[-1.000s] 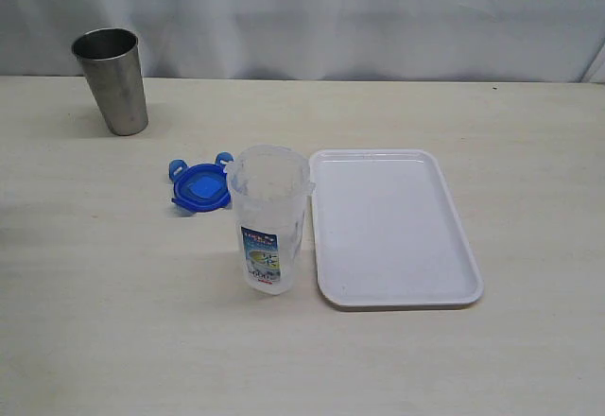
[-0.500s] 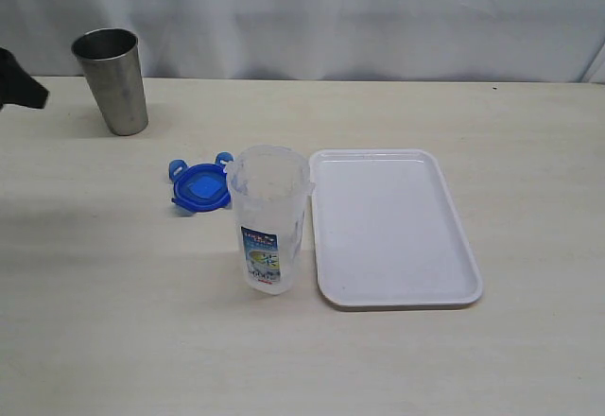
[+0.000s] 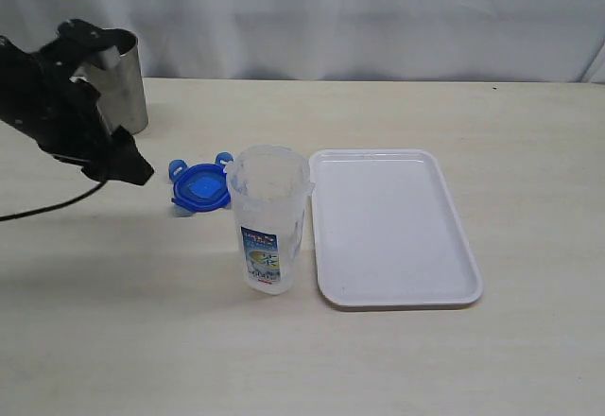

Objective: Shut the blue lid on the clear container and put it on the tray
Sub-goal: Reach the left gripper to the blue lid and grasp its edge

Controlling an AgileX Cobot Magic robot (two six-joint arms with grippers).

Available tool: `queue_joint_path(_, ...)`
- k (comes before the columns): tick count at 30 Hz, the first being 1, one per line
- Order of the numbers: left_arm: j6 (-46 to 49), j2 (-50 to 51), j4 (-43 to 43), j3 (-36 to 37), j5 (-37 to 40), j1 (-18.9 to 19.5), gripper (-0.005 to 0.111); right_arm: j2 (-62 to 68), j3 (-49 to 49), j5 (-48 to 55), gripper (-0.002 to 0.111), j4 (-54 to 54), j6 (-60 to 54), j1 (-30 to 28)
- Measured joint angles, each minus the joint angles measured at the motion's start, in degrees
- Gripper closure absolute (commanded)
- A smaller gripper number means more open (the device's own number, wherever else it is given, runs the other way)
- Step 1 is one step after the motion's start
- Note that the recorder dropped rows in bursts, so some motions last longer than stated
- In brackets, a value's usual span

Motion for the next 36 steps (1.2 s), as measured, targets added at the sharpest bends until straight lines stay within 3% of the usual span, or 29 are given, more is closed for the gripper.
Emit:
queue_joint_path(4, -2.90, 4.77, -0.38, 0.34, -4.88, -3.30, 0.061, 0.00, 0.00, 0.00, 0.104, 0.00, 0.00, 0.00)
queue_joint_path(10, -5.51, 9.27, -0.50, 0.34, -15.13, -4.75, 0.061, 0.00, 0.00, 0.00, 0.104, 0.00, 0.00, 0.00)
queue_joint_path(20, -10.97, 16.25, -0.60, -4.07, -17.75, -4.51, 0.061, 0.00, 0.00, 0.00, 0.104, 0.00, 0.00, 0.00)
queue_joint_path(24, -11.11, 16.47, -0.60, -4.44, -21.58, -4.62, 0.062, 0.00, 0.00, 0.00, 0.104, 0.00, 0.00, 0.00)
queue_joint_path(28, -9.88, 17.93, -0.69, -4.62, -22.45, -4.75, 0.071, 0.00, 0.00, 0.00, 0.104, 0.00, 0.00, 0.00)
queue_joint_path(36, -7.51, 20.11, -3.82, -5.13, -27.11, -5.20, 0.070, 0.00, 0.00, 0.00, 0.104, 0.00, 0.00, 0.00)
